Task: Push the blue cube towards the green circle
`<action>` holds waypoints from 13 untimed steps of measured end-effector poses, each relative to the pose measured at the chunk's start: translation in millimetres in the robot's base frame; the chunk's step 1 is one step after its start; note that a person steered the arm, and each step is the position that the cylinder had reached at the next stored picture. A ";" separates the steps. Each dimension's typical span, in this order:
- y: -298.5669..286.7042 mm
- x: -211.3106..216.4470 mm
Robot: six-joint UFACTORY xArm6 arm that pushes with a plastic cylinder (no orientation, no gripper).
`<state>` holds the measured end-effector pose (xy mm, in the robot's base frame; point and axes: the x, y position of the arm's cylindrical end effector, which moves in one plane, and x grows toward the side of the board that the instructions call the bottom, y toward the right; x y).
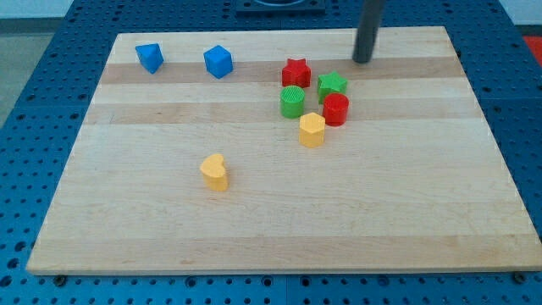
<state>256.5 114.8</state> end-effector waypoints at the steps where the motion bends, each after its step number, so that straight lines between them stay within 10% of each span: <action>1: -68.9 -11.9; 4: -225.6 -16.6; 13: -298.8 129.7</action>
<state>386.2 -184.1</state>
